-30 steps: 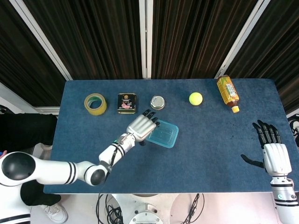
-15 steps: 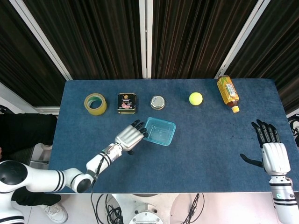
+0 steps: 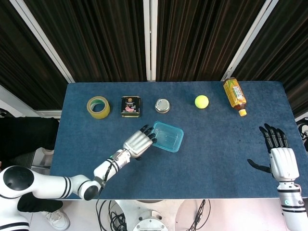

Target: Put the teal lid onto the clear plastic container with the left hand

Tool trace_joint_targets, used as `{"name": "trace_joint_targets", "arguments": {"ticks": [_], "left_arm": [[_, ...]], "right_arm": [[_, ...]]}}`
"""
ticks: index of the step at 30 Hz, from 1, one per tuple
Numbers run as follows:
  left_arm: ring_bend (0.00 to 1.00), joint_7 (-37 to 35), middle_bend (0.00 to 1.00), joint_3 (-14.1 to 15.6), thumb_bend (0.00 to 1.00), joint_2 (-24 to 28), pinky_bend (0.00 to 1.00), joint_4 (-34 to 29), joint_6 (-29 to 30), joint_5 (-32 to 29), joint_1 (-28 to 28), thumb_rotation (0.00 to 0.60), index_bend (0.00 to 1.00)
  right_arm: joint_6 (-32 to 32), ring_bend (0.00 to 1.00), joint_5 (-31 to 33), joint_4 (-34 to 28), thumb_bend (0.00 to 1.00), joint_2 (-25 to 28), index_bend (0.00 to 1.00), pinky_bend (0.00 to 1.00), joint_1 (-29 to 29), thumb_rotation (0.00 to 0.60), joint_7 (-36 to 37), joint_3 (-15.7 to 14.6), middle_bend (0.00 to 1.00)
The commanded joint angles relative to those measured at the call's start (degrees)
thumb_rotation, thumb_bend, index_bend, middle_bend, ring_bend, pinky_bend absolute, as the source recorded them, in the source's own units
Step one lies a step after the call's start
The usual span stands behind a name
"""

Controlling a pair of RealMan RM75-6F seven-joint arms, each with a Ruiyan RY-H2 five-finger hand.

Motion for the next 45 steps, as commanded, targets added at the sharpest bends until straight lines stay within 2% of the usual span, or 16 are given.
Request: {"name": "trace_joint_targets", "arguments": {"ticks": [1,8,15,23,34,45], "left_arm": [[0.0,1.6,0.19,0.0,0.05,-1.1,0.02,0.7,0.2,-1.2,-0.3,0.6,0.28],[0.0,3.6,0.19,-0.2,0.05,-1.6,0.02,0.5,0.6,-3.1,-0.6,0.6,0.28],[0.0,1.8,0.19,-4.0,0.05,-0.6,0.02,-0.3,1.1,-2.6,-1.3,0.6,0.28],[0.0,3.3,0.18,-7.4,0.05,-3.3,0.02,5.4,-1.6,-8.6,-5.2,0.6,0.27],[0.0,6.9,0.18,-6.0,0.05,-6.5,0.02,10.6,-3.1,-16.4,-8.2,0.6,0.27],[0.0,8.5,0.18,-4.9,0.05,-7.6,0.02,10.9,-3.1,-18.6,-9.6,0.6,0.27]], "right_arm": [[0.1,0.0,0.0,0.1,0.03,0.0,0.0,0.0,-0.1,0.6,0.2,0.0,0.0],[0.5,0.0,-0.2,0.4,0.03,0.0,0.0,0.0,-0.3,0.6,0.5,-0.1,0.0],[0.9,0.0,-0.3,0.4,0.03,0.0,0.0,0.0,-0.5,0.6,0.5,-0.1,0.0],[0.9,0.0,-0.2,0.4,0.03,0.0,0.0,0.0,-0.6,0.6,0.5,-0.1,0.0],[0.7,0.0,0.0,1.5,0.03,-0.4,0.0,0.0,-0.7,0.6,1.7,-0.1,0.0],[0.8,0.0,0.0,2.1,0.03,-0.6,0.0,0.0,-0.8,0.6,2.1,0.0,0.0]]}}
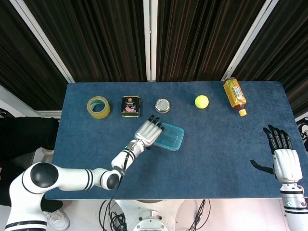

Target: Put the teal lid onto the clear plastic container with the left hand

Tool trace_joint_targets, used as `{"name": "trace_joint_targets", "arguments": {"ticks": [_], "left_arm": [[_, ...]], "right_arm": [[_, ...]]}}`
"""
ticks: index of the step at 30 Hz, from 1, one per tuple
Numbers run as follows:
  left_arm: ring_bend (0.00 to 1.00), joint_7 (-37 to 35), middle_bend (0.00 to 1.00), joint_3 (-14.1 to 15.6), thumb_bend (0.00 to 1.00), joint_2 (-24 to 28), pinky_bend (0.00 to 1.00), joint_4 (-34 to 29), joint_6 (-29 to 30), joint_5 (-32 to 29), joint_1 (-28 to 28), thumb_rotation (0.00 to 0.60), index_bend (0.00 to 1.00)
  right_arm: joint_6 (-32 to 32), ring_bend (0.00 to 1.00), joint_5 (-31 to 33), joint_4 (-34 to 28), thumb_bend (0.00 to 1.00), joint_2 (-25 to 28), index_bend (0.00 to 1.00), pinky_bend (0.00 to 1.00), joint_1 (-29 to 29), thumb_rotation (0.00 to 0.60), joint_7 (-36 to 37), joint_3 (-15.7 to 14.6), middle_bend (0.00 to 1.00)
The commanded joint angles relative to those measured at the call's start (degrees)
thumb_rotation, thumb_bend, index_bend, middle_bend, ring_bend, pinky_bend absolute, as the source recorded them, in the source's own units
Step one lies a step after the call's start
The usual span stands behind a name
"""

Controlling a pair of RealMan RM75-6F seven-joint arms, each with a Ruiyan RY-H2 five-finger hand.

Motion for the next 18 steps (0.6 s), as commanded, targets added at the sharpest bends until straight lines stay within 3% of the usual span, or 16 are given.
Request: {"name": "trace_joint_targets", "arguments": {"ticks": [1,9,18], "left_arm": [[0.0,0.4,0.18,0.3,0.05,0.0,0.02,-0.1,-0.1,-0.5,-0.3,0.6,0.27],[0.0,-0.4,0.18,0.1,0.05,0.8,0.02,-1.6,1.1,0.0,-0.1,0.6,0.27],[0.0,-7.3,0.18,-1.1,0.05,8.5,0.02,-10.9,8.6,10.0,5.8,0.6,0.27]], "right_arm": [[0.0,0.0,0.0,0.1,0.03,0.0,0.0,0.0,-0.1,0.6,0.1,0.0,0.0],[0.1,0.0,0.0,0.1,0.03,0.0,0.0,0.0,-0.1,0.6,0.0,0.1,0.0],[0.8,0.0,-0.2,-0.5,0.03,0.8,0.0,0.0,-0.5,0.6,0.1,0.1,0.0]]}}
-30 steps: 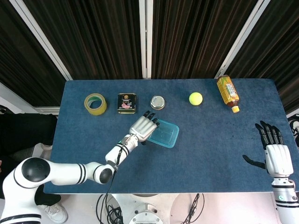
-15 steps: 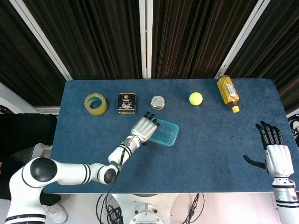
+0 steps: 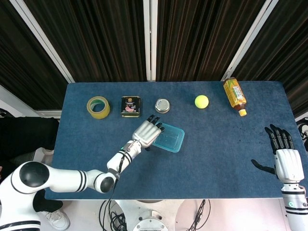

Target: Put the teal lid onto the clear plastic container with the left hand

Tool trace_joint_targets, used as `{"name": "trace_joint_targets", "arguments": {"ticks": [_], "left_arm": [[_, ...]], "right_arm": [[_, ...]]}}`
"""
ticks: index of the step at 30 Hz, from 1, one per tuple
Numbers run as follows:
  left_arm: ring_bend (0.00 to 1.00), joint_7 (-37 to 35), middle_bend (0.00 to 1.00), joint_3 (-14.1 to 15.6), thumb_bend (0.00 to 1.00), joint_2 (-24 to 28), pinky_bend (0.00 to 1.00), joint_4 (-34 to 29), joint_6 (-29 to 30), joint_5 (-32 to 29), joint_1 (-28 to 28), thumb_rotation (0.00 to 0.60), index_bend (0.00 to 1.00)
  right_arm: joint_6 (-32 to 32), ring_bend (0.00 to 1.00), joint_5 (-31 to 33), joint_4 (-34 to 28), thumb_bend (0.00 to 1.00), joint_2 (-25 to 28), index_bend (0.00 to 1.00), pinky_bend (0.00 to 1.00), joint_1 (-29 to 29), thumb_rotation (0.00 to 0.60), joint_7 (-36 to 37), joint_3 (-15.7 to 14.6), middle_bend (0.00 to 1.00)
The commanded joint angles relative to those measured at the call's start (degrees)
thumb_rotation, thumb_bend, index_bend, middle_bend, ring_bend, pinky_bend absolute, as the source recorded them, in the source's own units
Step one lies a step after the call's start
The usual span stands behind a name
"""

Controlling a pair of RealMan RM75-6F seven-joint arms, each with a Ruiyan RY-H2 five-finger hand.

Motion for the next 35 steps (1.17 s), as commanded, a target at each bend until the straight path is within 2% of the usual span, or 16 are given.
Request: {"name": "trace_joint_targets", "arguments": {"ticks": [1,6,13,18,21,28,35], "left_arm": [[0.0,-4.8,0.18,-0.4,0.05,5.2,0.02,-5.3,5.6,6.0,4.8,0.6,0.27],[0.0,-11.8,0.18,0.5,0.05,11.7,0.02,-9.5,15.7,14.2,13.2,0.6,0.26],[0.0,-20.1,0.15,6.1,0.05,19.8,0.0,-10.6,30.9,24.2,28.1,0.6,0.23],[0.0,-25.4,0.15,10.2,0.05,22.4,0.0,-8.7,40.5,30.1,38.6,0.6,0.23],[0.0,-28.5,0.15,12.1,0.05,23.6,0.0,-7.9,44.3,32.7,43.8,0.6,0.23],[0.0,-29.0,0.15,15.0,0.05,24.1,0.0,-7.1,48.3,33.9,53.3,0.6,0.23],[0.0,-26.5,0.15,16.4,0.05,23.3,0.0,-9.8,48.4,35.5,58.7,0.6,0.23]], "right_arm": [[0.2,0.0,0.1,-0.1,0.03,0.4,0.0,0.0,-0.2,0.6,0.2,0.0,0.0],[-0.6,0.0,0.2,-0.3,0.03,1.9,0.0,0.0,-0.3,0.6,1.3,-0.3,0.0],[-2.1,0.0,0.3,0.1,0.03,3.9,0.0,0.0,0.4,0.6,5.6,0.1,0.0],[-1.1,0.0,-1.2,0.4,0.03,3.8,0.0,0.0,0.2,0.6,7.4,-0.3,0.0],[-1.3,0.0,-1.1,0.5,0.03,3.6,0.0,0.0,0.1,0.6,6.3,-0.6,0.0],[-0.7,0.0,-1.7,-0.4,0.03,3.7,0.0,0.0,-0.6,0.6,7.2,-1.6,0.0],[-2.2,0.0,-3.5,-0.5,0.03,3.9,0.0,0.0,-0.4,0.6,9.6,-3.3,0.0]]}}
